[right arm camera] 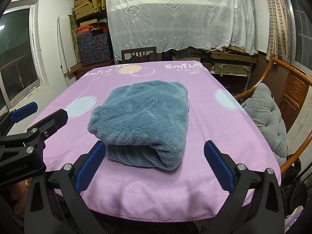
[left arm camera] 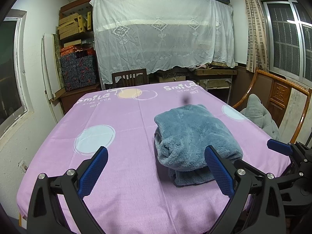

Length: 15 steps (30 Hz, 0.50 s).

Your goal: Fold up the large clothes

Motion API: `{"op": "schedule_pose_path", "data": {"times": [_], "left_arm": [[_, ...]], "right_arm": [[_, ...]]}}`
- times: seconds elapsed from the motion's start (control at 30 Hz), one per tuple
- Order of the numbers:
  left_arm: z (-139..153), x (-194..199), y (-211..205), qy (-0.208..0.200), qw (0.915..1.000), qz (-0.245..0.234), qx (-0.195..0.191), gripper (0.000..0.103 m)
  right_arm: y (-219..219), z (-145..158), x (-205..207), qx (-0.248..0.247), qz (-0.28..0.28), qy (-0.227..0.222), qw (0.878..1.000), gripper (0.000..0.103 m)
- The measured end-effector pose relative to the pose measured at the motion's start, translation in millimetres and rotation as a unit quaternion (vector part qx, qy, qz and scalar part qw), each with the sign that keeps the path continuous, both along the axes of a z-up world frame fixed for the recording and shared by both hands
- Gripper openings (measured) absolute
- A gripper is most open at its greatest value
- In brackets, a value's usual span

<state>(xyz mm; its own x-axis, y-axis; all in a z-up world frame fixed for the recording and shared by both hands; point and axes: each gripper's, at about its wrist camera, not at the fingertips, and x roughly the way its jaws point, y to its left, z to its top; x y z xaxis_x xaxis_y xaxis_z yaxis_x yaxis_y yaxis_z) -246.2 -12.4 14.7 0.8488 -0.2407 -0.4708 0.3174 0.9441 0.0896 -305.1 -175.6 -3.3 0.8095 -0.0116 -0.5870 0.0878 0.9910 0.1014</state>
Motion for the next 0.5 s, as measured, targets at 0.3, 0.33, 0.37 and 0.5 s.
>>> {"op": "schedule_pose_path", "data": {"times": [0.3,0.33,0.37,0.5], "left_arm": [[0.4,0.4,0.5,0.001,1.0,-0.001,0.0,0.1],[-0.4,0.5,1.0,0.001,1.0,-0.001,0.0,0.099],[0.0,0.4,0.8,0.001,1.0,-0.001,0.0,0.099],[0.7,0.7,0.8,0.001,1.0,0.0,0.0,0.099]], "right_arm": [[-0.3,0.5,0.1,0.0,0.0,0.0,1.0,0.098],[-0.3,0.7,0.3,0.0,0.0,0.0,1.0,0.098],[-0.4,0.7,0.1,-0.001,0.0,0.0,1.0,0.098],[-0.6,0.8,0.3,0.0,0.0,0.0,1.0,0.098]]}}
